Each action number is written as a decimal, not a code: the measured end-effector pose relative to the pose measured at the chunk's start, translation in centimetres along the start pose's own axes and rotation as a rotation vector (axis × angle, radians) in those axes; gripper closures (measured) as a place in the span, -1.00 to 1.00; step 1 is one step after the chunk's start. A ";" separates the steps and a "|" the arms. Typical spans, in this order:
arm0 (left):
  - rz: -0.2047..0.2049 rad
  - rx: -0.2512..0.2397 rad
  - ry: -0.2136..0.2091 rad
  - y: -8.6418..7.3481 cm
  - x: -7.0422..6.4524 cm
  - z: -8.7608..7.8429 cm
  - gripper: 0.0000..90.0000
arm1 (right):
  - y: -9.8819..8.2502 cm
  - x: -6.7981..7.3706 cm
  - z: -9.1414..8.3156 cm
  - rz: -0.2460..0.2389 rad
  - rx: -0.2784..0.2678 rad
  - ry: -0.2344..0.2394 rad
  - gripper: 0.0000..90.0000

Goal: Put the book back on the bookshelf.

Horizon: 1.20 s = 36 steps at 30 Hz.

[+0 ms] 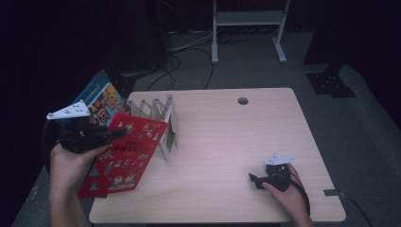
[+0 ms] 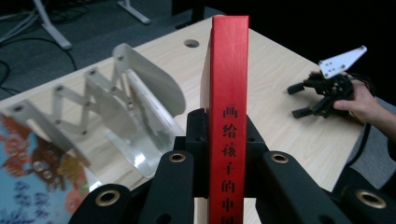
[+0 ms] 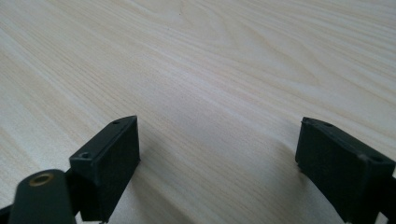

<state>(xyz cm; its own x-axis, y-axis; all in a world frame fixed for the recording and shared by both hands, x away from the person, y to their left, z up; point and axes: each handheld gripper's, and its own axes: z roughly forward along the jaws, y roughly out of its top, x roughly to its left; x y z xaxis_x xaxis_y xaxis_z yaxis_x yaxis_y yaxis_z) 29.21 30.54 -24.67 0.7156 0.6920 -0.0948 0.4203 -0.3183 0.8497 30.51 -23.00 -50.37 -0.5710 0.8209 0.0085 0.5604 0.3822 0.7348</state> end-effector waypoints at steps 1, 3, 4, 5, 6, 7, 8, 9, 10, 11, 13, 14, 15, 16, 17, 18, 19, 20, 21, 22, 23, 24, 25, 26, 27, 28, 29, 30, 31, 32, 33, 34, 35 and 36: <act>-0.005 -0.005 0.008 -0.1 0.2 -0.3 0.77 | 0.0 0.0 0.0 0.000 0.000 -0.001 -0.71; -0.011 -0.012 0.017 -0.2 0.3 -0.5 0.77 | 0.0 0.0 0.0 0.000 0.000 -0.001 -0.71; -0.021 -0.020 0.040 -0.4 0.6 -0.9 0.77 | 0.0 0.0 0.0 0.000 0.000 -0.001 -0.71; -0.028 -0.022 0.053 -0.4 0.8 -1.1 0.77 | 0.0 0.0 0.0 0.000 0.000 -0.001 -0.71; -0.032 -0.024 0.066 -0.5 0.9 -1.2 0.77 | 0.0 0.0 0.0 0.000 0.000 -0.001 -0.71; -0.035 -0.028 0.080 -0.6 1.0 -1.4 0.77 | 0.0 0.0 0.0 0.000 0.000 -0.001 -0.71; -0.042 -0.032 0.094 -0.7 1.1 -1.4 0.77 | 0.0 0.0 0.0 0.000 -0.001 -0.001 -0.71; -0.042 -0.032 0.094 -0.7 1.1 -1.4 0.77 | 0.0 0.0 0.0 0.000 -0.001 -0.001 -0.71; -0.045 -0.034 0.108 -0.7 1.2 -1.5 0.77 | 0.0 0.0 0.0 0.001 0.000 -0.001 -0.71; -0.053 -0.039 0.140 -0.8 1.4 -1.4 0.77 | 0.0 0.0 0.0 0.002 0.000 -0.002 -0.71; -0.062 -0.050 0.174 -0.8 1.6 -1.2 0.77 | 0.0 -0.1 0.0 0.004 0.000 -0.003 -0.71; -0.062 -0.050 0.174 -0.8 1.6 -1.2 0.77 | 0.0 -0.1 0.0 0.004 0.000 -0.003 -0.71; -0.067 -0.053 0.199 -0.8 1.8 -1.1 0.77 | 0.0 -0.1 0.0 0.004 0.000 -0.003 -0.71; -0.071 -0.060 0.212 -0.8 1.8 -0.9 0.77 | 0.0 -0.1 0.0 0.005 0.000 -0.003 -0.71; -0.073 -0.072 0.237 -0.8 1.9 -0.7 0.77 | 0.0 -0.1 0.0 0.005 0.000 -0.003 -0.71; -0.079 -0.088 0.269 -0.8 2.1 -0.4 0.77 | 0.0 -0.1 0.0 0.004 0.000 -0.003 -0.71; -0.079 -0.088 0.269 -0.8 2.1 -0.4 0.77 | 0.0 -0.1 0.0 0.004 0.000 -0.003 -0.71; -0.078 -0.103 0.282 -0.8 2.1 -0.2 0.77 | 0.0 -0.1 0.0 0.006 0.000 -0.004 -0.71; -0.085 -0.110 0.296 -0.7 2.3 0.2 0.77 | 0.0 -0.1 0.0 0.005 0.001 -0.004 -0.71; -0.085 -0.110 0.296 -0.7 2.3 0.2 0.77 | 0.0 -0.1 0.0 0.005 0.001 -0.004 -0.71; -0.094 -0.132 0.311 -0.6 2.6 0.8 0.77 | 0.0 -0.1 0.0 0.007 0.001 -0.003 -0.71; -0.094 -0.132 0.311 -0.6 2.6 0.8 0.77 | 0.0 -0.1 0.0 0.007 0.001 -0.003 -0.71; -0.094 -0.145 0.325 -0.6 2.7 1.1 0.77 | 0.0 -0.1 0.0 0.006 0.001 -0.004 -0.71; -0.100 -0.169 0.354 -0.6 2.8 1.6 0.77 | 0.0 -0.1 0.0 0.004 0.000 -0.004 -0.71; -0.100 -0.169 0.354 -0.6 2.8 1.6 0.77 | 0.0 -0.1 0.0 0.004 0.000 -0.004 -0.71; -0.101 -0.182 0.366 -0.6 2.9 1.9 0.77 | 0.0 -0.1 0.0 0.003 -0.001 -0.004 -0.71; -0.105 -0.193 0.376 -0.5 3.1 2.2 0.77 | 0.0 -0.1 0.0 0.003 0.000 -0.004 -0.71; -0.106 -0.197 0.380 -0.5 3.2 2.4 0.77 | 0.0 -0.1 0.0 0.004 0.000 -0.004 -0.71; -0.107 -0.206 0.387 -0.5 3.5 3.0 0.77 | 0.0 -0.1 0.0 0.004 0.000 -0.004 -0.71; -0.106 -0.212 0.391 -0.5 3.6 3.3 0.77 | 0.0 -0.1 0.0 0.005 -0.001 -0.004 -0.71; -0.106 -0.212 0.391 -0.5 3.6 3.3 0.77 | 0.0 -0.1 0.0 0.005 -0.001 -0.004 -0.71; -0.107 -0.222 0.403 -0.4 3.9 3.9 0.77 | 0.0 -0.1 0.0 0.005 -0.001 -0.004 -0.71; -0.104 -0.223 0.406 -0.4 4.0 4.2 0.77 | 0.0 -0.1 0.0 0.005 -0.001 -0.004 -0.71; -0.104 -0.235 0.413 -0.3 4.2 4.5 0.77 | 0.0 -0.1 0.0 0.005 -0.001 -0.003 -0.71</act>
<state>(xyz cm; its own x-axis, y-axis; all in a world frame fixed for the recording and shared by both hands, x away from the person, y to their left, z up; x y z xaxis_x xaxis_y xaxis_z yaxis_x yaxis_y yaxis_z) 34.60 30.63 -27.71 0.3756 0.9267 -0.0120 0.3064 -0.1119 0.9453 30.58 -23.03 -50.37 -0.5665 0.8240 0.0096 0.5625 0.3781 0.7353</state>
